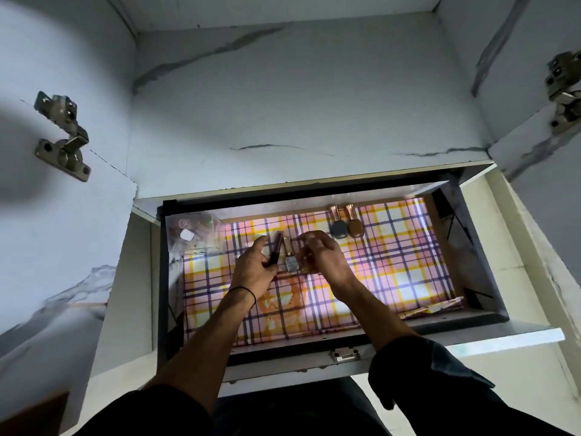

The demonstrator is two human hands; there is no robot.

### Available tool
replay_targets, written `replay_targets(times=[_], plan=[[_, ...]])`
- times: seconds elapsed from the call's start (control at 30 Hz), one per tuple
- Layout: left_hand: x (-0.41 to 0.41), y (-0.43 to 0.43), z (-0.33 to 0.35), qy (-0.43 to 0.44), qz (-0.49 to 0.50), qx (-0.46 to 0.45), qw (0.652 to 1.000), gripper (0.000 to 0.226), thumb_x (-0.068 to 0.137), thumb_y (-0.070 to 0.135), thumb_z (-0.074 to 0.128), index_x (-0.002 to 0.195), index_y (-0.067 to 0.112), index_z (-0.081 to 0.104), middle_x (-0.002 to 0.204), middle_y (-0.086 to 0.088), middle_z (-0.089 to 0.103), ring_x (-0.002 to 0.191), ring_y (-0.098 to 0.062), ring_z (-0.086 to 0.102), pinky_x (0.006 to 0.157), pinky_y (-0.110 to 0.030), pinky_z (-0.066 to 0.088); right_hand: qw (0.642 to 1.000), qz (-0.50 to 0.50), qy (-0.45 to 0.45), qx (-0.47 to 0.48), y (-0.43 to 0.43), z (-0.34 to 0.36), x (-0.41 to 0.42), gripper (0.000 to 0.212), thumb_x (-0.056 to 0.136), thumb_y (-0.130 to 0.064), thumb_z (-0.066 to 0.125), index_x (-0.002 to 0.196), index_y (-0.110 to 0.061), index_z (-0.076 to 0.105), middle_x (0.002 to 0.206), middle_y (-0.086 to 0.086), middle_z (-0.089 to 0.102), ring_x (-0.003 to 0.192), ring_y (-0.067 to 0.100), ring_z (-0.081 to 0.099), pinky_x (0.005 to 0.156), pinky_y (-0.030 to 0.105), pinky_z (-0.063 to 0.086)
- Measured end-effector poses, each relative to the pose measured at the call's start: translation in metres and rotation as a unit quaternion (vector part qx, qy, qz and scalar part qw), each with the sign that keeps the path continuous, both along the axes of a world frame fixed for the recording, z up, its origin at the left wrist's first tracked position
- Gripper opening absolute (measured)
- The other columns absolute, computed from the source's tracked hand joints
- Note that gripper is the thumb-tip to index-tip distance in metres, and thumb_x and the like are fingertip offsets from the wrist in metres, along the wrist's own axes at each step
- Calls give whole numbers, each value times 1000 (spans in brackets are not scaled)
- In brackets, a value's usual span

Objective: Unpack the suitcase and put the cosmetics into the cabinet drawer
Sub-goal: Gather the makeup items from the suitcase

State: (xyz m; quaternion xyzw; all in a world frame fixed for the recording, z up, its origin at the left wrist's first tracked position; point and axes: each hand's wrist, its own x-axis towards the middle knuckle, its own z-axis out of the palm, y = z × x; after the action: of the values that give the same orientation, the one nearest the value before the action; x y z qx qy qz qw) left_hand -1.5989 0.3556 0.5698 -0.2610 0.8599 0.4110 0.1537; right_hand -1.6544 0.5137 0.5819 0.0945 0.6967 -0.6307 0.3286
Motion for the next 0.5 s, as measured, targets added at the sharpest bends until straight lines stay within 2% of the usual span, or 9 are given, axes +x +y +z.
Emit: replay_targets(times=[0.03, 0.1, 0.17, 0.23, 0.27, 0.33, 0.5], plan=[[0, 0, 1, 2, 8, 3, 1000, 70, 87, 10, 70, 148, 22, 37, 105, -6, 67, 86, -12, 57, 76, -21, 48, 996, 30, 49, 63, -1, -2, 1, 21, 105, -20, 45, 117, -7, 57, 97, 11, 65, 79, 22, 64, 60, 26, 53], [1, 1, 1, 10, 21, 8, 1000, 64, 87, 10, 70, 144, 22, 41, 102, -4, 68, 86, -13, 59, 76, -21, 48, 963, 114, 143, 196, -4, -9, 2, 17, 100, -27, 54, 112, -15, 55, 101, 7, 64, 83, 24, 66, 64, 32, 58], [2, 3, -1, 16, 31, 6, 999, 58, 88, 10, 68, 139, 22, 45, 104, -5, 69, 89, -15, 63, 76, -22, 48, 921, 186, 159, 304, -10, -11, 4, 32, 93, -43, 62, 113, -18, 53, 107, 5, 58, 89, 24, 61, 74, 40, 56], [2, 4, -1, 17, 36, 4, 999, 55, 89, 10, 68, 138, 22, 46, 107, -5, 69, 91, -17, 64, 76, -21, 48, 883, 229, 160, 376, -19, -13, 5, 50, 89, -51, 64, 124, -17, 52, 114, 7, 52, 99, 27, 57, 84, 45, 54], [2, 4, -1, 15, 37, 6, 999, 55, 89, 10, 67, 138, 22, 46, 108, -5, 69, 91, -17, 64, 76, -22, 48, 871, 239, 165, 396, -22, -11, 6, 53, 89, -53, 63, 126, -17, 53, 116, 8, 52, 102, 28, 57, 87, 45, 53], [1, 5, -1, 10, 36, 12, 999, 55, 90, 10, 67, 139, 21, 45, 106, -5, 67, 90, -17, 62, 78, -23, 49, 869, 238, 173, 397, -29, -7, 4, 46, 90, -53, 62, 121, -19, 59, 111, 5, 57, 101, 26, 60, 88, 44, 54], [-4, 6, -4, 7, 28, 20, 999, 58, 91, 15, 66, 144, 21, 41, 108, -5, 67, 91, -18, 63, 81, -30, 54, 911, 189, 134, 340, -29, -4, -6, 21, 89, -41, 68, 98, -21, 68, 91, 0, 70, 81, 20, 68, 74, 39, 59]])
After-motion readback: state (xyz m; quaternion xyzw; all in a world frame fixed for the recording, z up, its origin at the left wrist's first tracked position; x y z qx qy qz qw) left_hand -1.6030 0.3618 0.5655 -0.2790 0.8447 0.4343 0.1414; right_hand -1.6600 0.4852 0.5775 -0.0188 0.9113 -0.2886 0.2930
